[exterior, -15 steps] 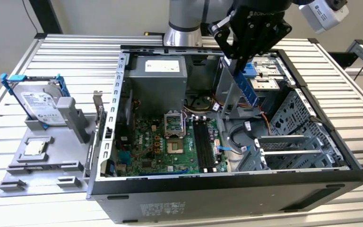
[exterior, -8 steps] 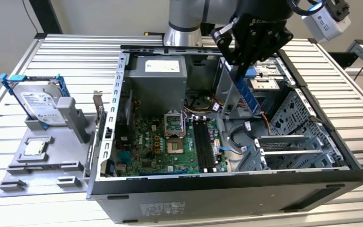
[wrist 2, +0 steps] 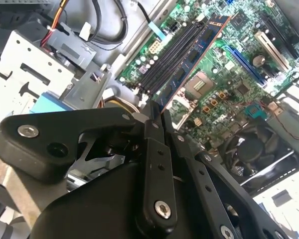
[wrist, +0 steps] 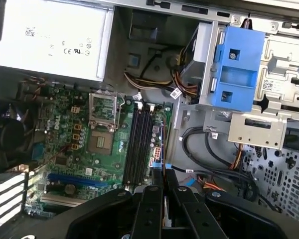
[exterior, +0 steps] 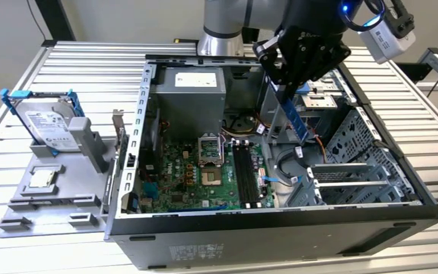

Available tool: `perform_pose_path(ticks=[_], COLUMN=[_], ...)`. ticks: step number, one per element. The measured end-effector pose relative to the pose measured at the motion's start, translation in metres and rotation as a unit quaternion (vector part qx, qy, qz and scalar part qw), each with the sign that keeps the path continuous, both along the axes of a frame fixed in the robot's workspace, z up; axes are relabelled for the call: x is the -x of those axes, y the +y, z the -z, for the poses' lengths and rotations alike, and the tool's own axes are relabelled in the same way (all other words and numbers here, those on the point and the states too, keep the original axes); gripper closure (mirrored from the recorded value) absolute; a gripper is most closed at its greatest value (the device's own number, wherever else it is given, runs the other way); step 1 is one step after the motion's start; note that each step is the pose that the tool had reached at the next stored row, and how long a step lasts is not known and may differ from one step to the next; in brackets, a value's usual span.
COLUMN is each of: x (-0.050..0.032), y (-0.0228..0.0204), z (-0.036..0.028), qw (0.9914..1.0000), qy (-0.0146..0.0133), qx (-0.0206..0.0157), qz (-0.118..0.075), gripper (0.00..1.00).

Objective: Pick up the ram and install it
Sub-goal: 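Insert the ram into the slot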

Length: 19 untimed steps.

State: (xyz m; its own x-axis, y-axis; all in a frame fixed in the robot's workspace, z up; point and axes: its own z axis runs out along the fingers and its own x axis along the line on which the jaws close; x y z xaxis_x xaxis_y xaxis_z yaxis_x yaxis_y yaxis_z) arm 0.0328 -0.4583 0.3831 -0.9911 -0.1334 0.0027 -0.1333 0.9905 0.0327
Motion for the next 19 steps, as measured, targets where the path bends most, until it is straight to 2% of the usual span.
perform_pose_path(ticks=[11, 19], x=[0.0, 0.0], y=[0.0, 0.0], z=[0.0031, 0.0113], qw=[1.0, 0.99999], qy=[0.0, 0.0006], qx=[0.0009, 0.003], qz=[0.0, 0.001], gripper=[1.0, 1.0])
